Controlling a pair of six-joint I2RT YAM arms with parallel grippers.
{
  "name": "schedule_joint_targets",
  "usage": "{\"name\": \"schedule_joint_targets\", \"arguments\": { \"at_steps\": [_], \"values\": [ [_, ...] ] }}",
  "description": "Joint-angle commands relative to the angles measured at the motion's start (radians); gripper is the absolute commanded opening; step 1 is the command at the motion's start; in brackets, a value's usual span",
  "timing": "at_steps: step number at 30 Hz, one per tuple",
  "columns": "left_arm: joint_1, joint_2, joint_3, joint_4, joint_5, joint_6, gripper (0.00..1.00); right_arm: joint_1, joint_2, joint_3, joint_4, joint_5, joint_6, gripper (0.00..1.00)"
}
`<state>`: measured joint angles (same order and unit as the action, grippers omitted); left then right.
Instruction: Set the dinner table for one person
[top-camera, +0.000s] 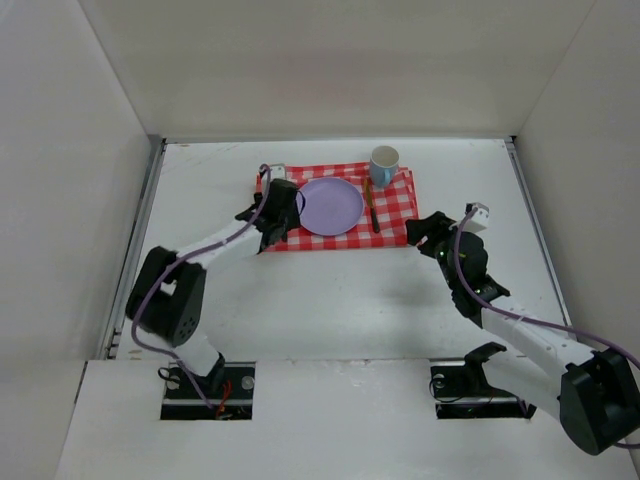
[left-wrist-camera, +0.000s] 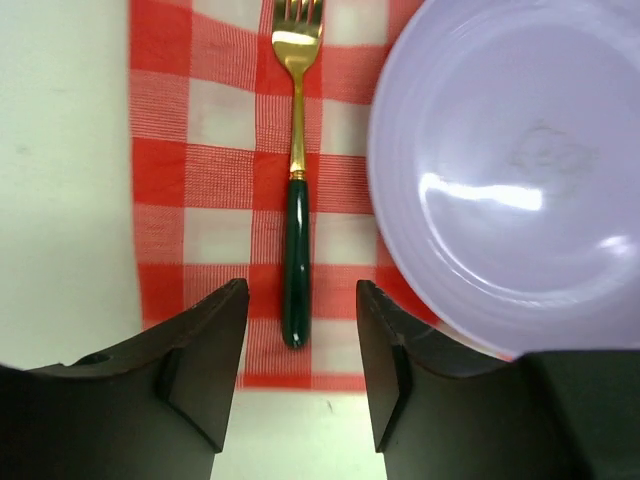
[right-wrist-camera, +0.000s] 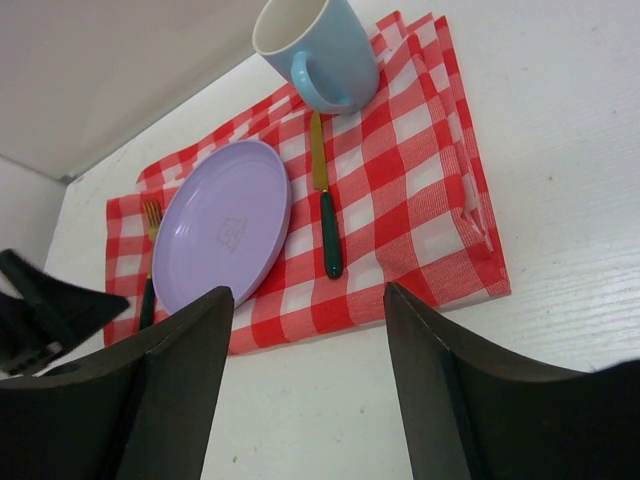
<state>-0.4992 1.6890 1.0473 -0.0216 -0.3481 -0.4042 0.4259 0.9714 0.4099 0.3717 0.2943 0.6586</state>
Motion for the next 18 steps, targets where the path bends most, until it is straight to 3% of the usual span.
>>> {"name": "schedule_joint_targets", "arguments": {
  "at_steps": [1,7,9,12,13,16,18],
  "values": [
    [-0.026,-0.213,-0.053,0.035,-0.086,-0.036,0.44,0.006,0.001,0.032,0.058,-0.004,-0.008,0.69],
    [-0.017,-0.524,-0.285,0.029,-0.097,-0.182,0.44,0.004,-0.025,0.018,0.059,0.014,-0.008,0.66],
    [0.039,-0.659,-0.377,-0.018,-0.106,-0.240,0.46,-0.005,-0.040,0.003,0.061,0.031,0.009,0.54],
    [0.134,-0.832,-0.487,-0.116,-0.104,-0.320,0.48,-0.031,-0.054,-0.006,0.047,0.028,0.041,0.22],
    [0.164,-0.873,-0.519,-0.139,-0.097,-0.341,0.49,-0.036,-0.056,-0.006,0.039,0.031,0.052,0.16],
    [0.262,-0.953,-0.615,-0.211,-0.056,-0.415,0.52,-0.057,-0.040,-0.013,0.024,0.057,0.085,0.16],
    [0.303,-0.939,-0.642,-0.239,-0.031,-0.426,0.52,-0.072,-0.030,-0.020,0.027,0.057,0.110,0.27]
  ]
}}
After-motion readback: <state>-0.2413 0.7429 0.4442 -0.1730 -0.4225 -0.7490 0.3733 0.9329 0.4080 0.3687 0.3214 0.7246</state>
